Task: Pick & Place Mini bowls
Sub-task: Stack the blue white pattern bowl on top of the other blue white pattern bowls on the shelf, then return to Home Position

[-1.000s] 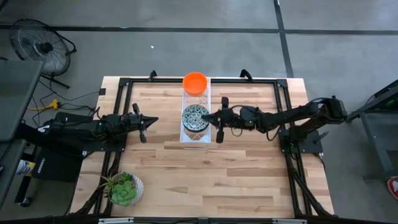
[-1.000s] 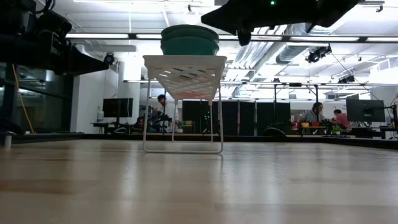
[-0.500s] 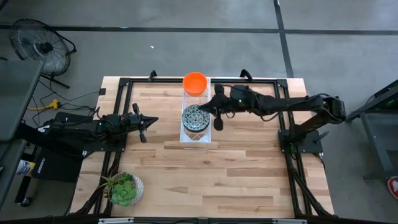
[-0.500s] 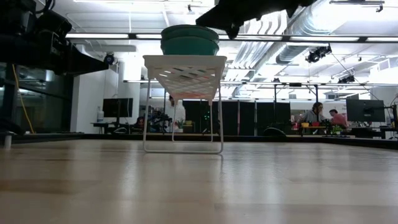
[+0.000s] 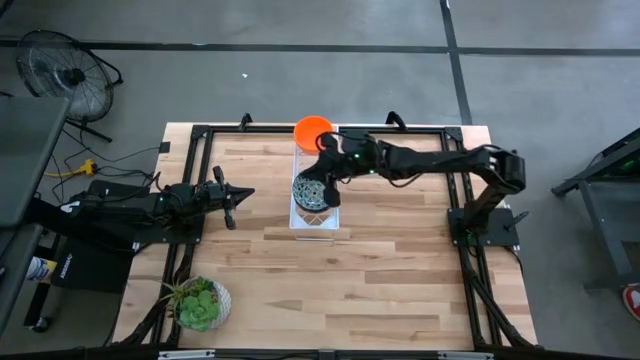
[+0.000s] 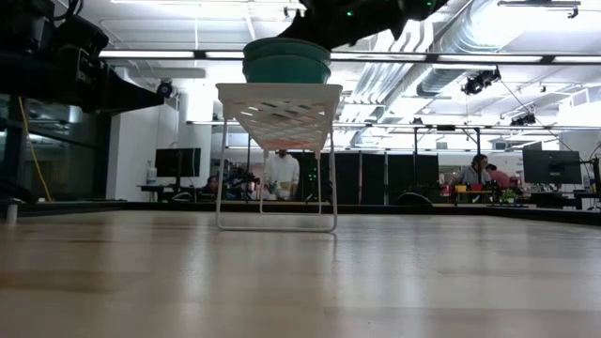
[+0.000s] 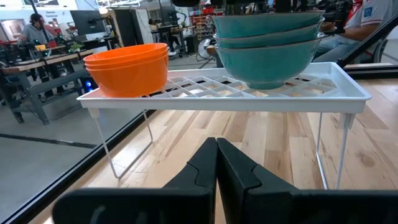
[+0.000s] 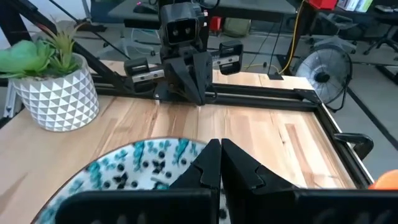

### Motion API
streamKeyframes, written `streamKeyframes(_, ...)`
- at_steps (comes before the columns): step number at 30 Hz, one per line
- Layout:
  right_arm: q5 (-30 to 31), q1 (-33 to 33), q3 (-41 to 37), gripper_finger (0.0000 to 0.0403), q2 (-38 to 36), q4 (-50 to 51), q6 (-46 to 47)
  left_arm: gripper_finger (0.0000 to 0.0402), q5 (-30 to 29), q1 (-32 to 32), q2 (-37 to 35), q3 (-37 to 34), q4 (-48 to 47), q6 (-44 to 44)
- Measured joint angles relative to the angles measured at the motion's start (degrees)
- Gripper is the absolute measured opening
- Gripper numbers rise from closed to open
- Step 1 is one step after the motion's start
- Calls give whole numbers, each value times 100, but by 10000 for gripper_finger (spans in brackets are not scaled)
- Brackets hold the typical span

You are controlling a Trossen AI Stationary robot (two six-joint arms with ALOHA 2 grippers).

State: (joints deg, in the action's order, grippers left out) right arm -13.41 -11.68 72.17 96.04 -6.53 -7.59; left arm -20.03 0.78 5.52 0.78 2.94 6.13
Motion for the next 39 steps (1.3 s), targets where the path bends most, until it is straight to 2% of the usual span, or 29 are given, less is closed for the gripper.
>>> streamKeyframes(7, 10, 4, 528, 0, 233, 514, -42, 1, 0, 0, -2, 0, 2, 0)
streamKeyframes(15, 83, 7, 549, 0, 258, 774, -36, 1, 1, -1, -1, 0, 1, 0)
streamKeyframes(28, 159, 8, 545, 0, 297, 657, -160, 1, 0, 0, 0, 0, 2, 0)
streamKeyframes(35, 217, 97, 545, 0, -64, 932, -175, 1, 0, 0, 0, 0, 4, 0)
streamKeyframes(39, 611, 331, 442, 0, -488, 1451, -388, 1, 0, -1, -2, 0, 2, 0)
